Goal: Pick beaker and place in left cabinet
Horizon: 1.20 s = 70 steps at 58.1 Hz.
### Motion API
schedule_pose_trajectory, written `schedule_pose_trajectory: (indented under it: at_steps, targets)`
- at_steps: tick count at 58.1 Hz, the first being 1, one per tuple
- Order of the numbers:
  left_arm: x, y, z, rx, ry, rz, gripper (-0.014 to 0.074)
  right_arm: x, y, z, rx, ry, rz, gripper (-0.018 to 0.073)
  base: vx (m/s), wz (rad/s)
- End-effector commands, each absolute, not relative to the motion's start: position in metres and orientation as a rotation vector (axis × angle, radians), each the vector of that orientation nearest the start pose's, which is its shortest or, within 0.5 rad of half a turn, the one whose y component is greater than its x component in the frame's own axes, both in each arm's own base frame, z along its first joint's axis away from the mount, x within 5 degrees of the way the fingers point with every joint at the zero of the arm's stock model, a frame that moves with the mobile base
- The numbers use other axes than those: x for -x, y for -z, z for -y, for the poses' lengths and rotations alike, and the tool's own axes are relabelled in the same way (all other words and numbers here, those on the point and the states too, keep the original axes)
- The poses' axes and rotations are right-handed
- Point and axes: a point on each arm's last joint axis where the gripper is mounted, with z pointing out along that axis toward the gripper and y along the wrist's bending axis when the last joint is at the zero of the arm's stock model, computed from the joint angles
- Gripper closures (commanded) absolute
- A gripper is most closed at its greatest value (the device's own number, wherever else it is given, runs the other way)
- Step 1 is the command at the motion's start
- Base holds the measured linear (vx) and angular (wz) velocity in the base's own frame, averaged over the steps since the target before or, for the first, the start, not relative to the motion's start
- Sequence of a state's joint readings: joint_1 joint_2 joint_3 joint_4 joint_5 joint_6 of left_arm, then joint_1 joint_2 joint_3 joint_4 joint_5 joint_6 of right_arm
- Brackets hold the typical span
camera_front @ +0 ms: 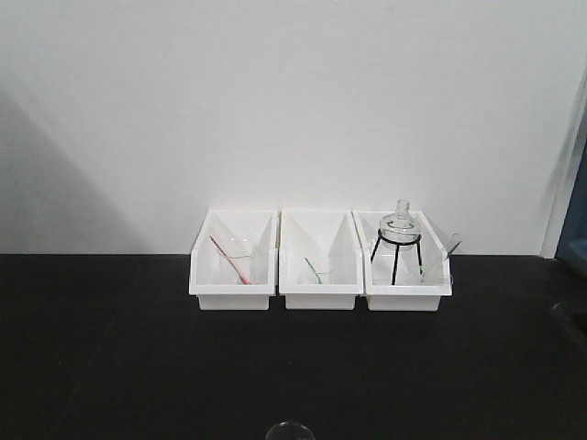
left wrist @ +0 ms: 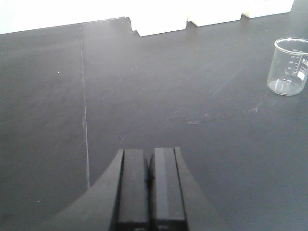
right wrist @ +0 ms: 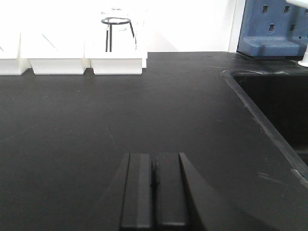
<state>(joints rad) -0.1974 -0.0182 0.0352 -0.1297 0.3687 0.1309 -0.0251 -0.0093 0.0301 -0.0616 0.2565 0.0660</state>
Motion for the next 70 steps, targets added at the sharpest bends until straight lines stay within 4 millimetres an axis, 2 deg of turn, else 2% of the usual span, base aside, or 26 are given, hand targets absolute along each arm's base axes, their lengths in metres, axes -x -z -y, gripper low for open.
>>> schedule_pose_trajectory:
  at_steps: [1, 38, 44, 49, 60, 70]
  targets:
    - [-0.052, -0.184, 0.014, -0.202, 0.186, -1.747, 0.0603, -0.056, -0.187, 0.002, -0.025, 0.033, -1.669, 0.0568, 0.00, 0.00]
    - [-0.052, -0.184, 0.014, -0.202, 0.186, -1.747, 0.0603, -0.056, -0.187, 0.002, -0.024, 0.033, -1.667, 0.0568, 0.00, 0.00]
    - [-0.052, -0.184, 0.014, -0.202, 0.186, -1.747, 0.0603, -0.056, -0.188, 0.003, 0.021, 0.086, -1.660, 0.0568, 0.00, 0.00]
    - [-0.052, -0.184, 0.014, -0.202, 0.186, -1.747, 0.0603, -0.056, -0.193, 0.003, 0.014, 0.073, -1.609, 0.0568, 0.00, 0.00]
    - [-0.052, -0.184, 0.014, -0.202, 0.186, -1.747, 0.0603, -0.055, -0.210, 0.001, -0.154, -0.138, -1.405, 0.0568, 0.00, 0.00]
    - [-0.052, -0.184, 0.014, -0.202, 0.186, -1.747, 0.0603, -0.050, -0.228, 0.002, -0.146, -0.155, -1.200, 0.0568, 0.00, 0.00]
